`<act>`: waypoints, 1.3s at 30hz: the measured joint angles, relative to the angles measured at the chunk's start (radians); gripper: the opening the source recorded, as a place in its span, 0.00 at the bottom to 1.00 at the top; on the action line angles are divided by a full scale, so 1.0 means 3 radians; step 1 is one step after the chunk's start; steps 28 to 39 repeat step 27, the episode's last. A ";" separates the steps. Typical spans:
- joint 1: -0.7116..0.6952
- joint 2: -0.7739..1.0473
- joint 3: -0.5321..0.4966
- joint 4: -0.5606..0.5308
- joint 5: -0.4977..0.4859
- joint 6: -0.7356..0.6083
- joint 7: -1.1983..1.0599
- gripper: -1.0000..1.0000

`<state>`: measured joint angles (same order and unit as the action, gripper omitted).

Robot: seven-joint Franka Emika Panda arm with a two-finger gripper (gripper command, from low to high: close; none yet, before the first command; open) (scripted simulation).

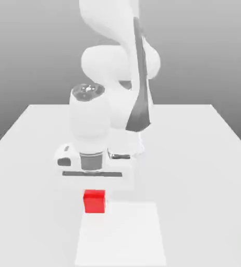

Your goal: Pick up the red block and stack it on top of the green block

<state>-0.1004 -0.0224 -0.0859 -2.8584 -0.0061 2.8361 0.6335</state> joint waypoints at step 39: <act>0.1656 0.1534 0.1092 0.2242 -0.0638 -0.0777 -0.0623 1.00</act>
